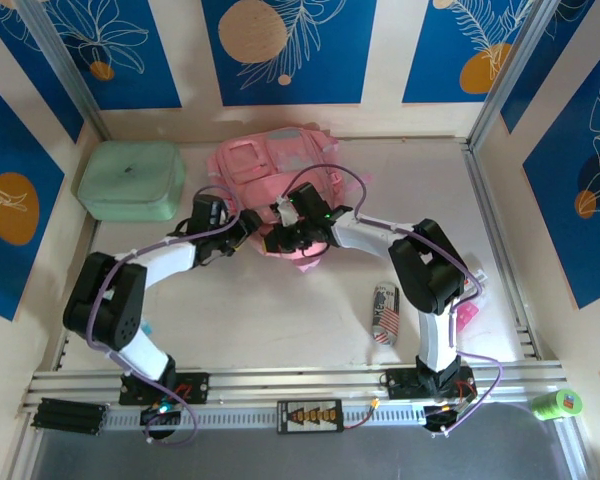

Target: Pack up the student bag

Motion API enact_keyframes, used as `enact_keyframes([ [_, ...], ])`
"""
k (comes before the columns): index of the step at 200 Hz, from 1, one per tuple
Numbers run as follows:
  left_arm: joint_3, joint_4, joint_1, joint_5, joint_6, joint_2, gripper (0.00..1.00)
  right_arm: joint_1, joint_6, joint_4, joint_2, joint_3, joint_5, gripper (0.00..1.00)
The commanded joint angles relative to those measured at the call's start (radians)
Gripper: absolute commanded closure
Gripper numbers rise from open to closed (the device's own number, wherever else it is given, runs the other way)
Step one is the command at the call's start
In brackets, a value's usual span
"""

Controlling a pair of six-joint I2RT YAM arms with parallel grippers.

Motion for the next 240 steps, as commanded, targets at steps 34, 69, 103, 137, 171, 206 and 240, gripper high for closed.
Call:
enact_keyframes([
  [34,0.031,0.003,-0.007,-0.043,-0.011,0.068,0.6,0.026,-0.003,-0.106,-0.006,0.026,0.017,1.0],
  [69,0.027,-0.001,-0.007,-0.085,-0.009,0.079,0.86,-0.008,0.062,-0.194,-0.043,-0.023,0.129,1.0],
  [103,0.034,-0.01,-0.003,-0.097,0.008,0.091,0.97,-0.048,0.084,-0.265,-0.102,-0.081,0.226,1.0],
  [137,0.032,-0.02,0.003,-0.097,0.024,0.089,0.98,-0.131,0.128,-0.268,-0.163,-0.158,0.25,1.0],
  [171,0.032,-0.03,0.003,-0.092,0.037,0.085,0.98,-0.2,0.15,-0.308,-0.194,-0.175,0.313,1.0],
  [206,0.039,-0.022,0.004,-0.069,0.038,0.097,0.98,-0.218,0.095,-0.342,-0.158,-0.132,0.331,0.97],
  [240,0.043,-0.021,0.004,-0.056,0.038,0.101,0.98,-0.211,0.06,-0.359,-0.121,-0.098,0.323,0.9],
])
